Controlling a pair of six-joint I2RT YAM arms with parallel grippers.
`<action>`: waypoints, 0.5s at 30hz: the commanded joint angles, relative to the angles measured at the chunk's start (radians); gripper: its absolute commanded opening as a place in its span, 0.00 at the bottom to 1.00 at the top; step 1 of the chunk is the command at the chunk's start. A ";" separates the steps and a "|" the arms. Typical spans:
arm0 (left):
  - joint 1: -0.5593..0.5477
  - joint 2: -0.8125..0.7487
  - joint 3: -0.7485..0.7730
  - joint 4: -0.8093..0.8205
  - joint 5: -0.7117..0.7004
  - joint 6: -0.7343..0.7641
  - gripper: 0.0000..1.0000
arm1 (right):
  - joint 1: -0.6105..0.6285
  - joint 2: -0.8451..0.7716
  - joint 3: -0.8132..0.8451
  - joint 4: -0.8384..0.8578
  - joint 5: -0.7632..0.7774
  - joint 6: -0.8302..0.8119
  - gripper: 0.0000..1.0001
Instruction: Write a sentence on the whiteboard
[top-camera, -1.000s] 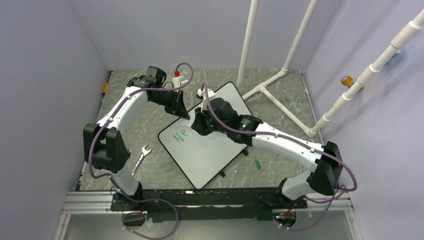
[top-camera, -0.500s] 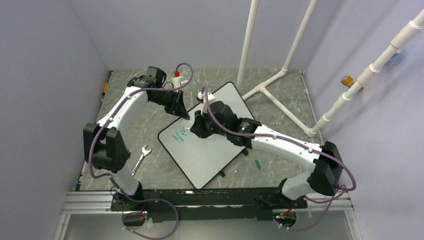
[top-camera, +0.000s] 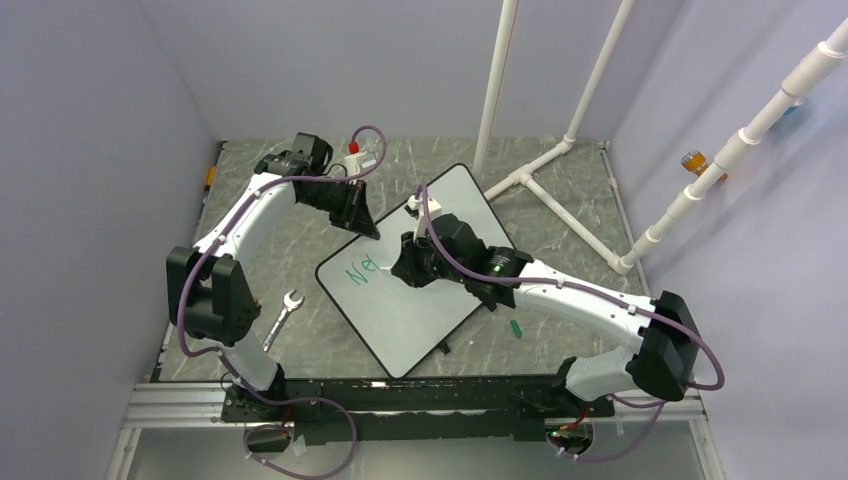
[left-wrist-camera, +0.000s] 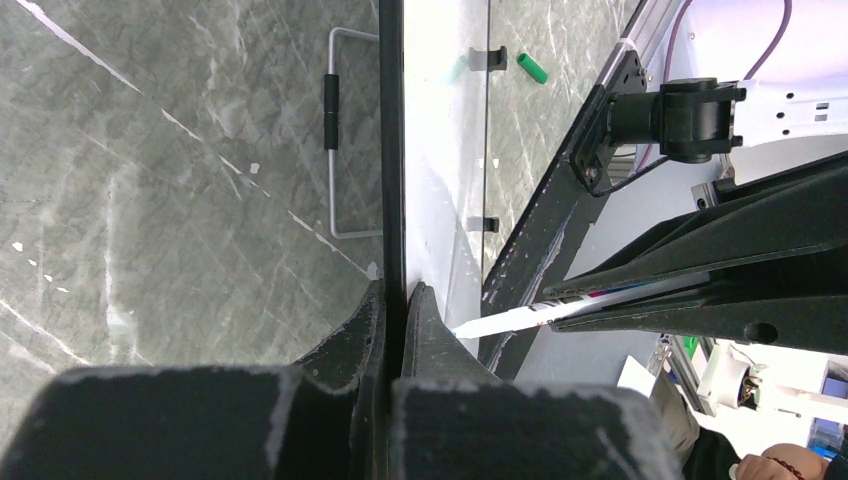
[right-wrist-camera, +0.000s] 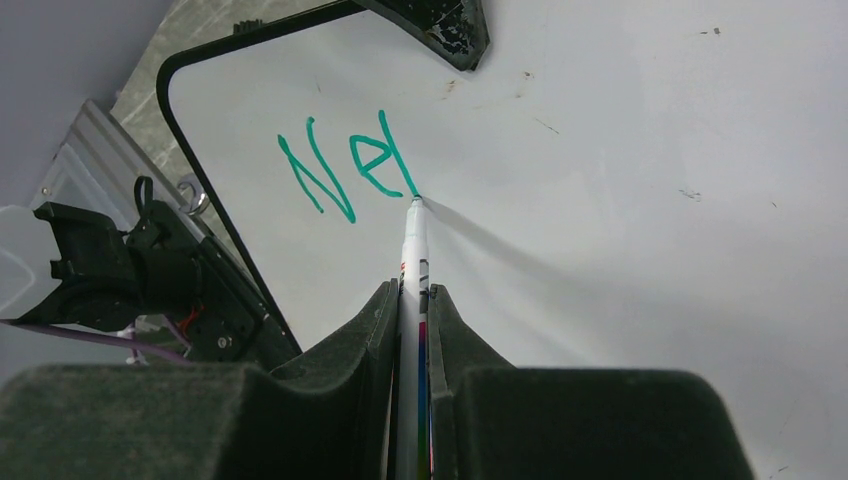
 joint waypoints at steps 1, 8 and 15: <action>-0.003 -0.048 0.005 0.084 -0.091 0.067 0.00 | -0.007 0.004 0.029 -0.020 0.047 -0.007 0.00; -0.003 -0.049 0.004 0.083 -0.089 0.068 0.00 | -0.018 0.050 0.109 -0.026 0.043 -0.028 0.00; -0.004 -0.049 0.004 0.083 -0.089 0.068 0.00 | -0.037 0.090 0.165 -0.028 0.025 -0.045 0.00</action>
